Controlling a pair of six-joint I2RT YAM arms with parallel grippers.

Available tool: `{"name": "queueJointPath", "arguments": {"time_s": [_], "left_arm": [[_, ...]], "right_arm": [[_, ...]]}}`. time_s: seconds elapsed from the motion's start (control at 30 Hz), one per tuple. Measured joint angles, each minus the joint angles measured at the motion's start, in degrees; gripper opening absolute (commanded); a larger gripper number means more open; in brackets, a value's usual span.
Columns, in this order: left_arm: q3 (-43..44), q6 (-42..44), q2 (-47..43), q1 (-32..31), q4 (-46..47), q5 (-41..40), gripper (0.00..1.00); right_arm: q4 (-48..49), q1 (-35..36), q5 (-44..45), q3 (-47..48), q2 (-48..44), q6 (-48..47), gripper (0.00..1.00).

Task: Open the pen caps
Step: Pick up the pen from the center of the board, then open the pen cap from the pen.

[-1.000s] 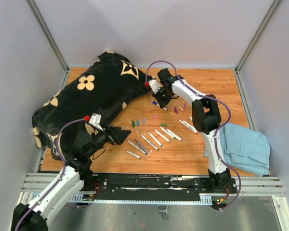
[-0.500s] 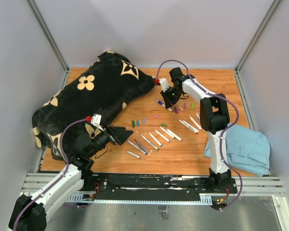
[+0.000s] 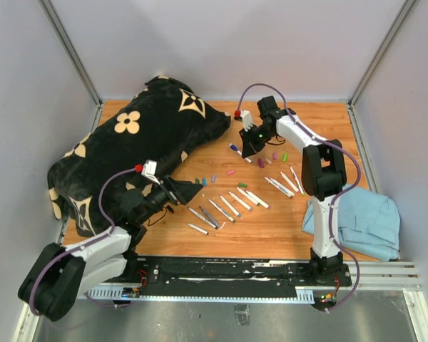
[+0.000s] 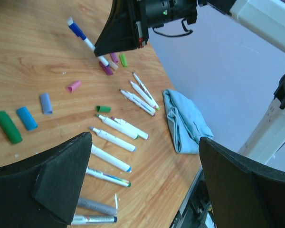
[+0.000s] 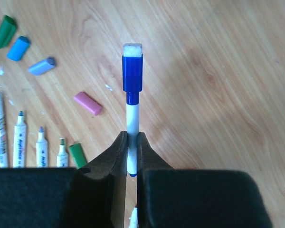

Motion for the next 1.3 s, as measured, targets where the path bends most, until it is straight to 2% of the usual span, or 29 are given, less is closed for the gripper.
{"name": "queueJointPath", "arguments": {"time_s": [0.23,0.47,0.7,0.93,1.13,1.23,1.3], "left_arm": [[6.2,-0.7,10.9,0.0,8.2,-2.4,0.98],[11.9,-2.6,15.3,0.0,8.2,-9.9,0.98],[16.3,-6.1,19.0,-0.2,8.6,-12.8,0.94],[18.4,-8.3,19.8,-2.7,9.2,-14.4,0.85],[18.4,-9.4,19.5,-4.6,9.5,-15.6,0.70],[18.4,-9.6,19.1,-5.3,9.6,-15.9,0.59],[18.4,-9.7,19.0,-5.7,9.6,-16.1,0.56]], "right_arm": [[0.2,0.0,-7.0,-2.5,-3.7,2.1,0.01],[1.8,0.1,-18.8,-6.0,-10.9,6.2,0.01],[5.4,2.4,-25.8,-12.0,-20.8,10.0,0.01],[7.8,7.8,-26.9,-15.3,-24.4,11.3,0.01],[8.2,10.3,-26.9,-16.2,-24.3,11.5,0.01],[8.3,10.3,-26.9,-16.2,-24.3,11.5,0.01],[8.4,10.3,-26.9,-16.2,-24.3,11.5,0.01]]}}
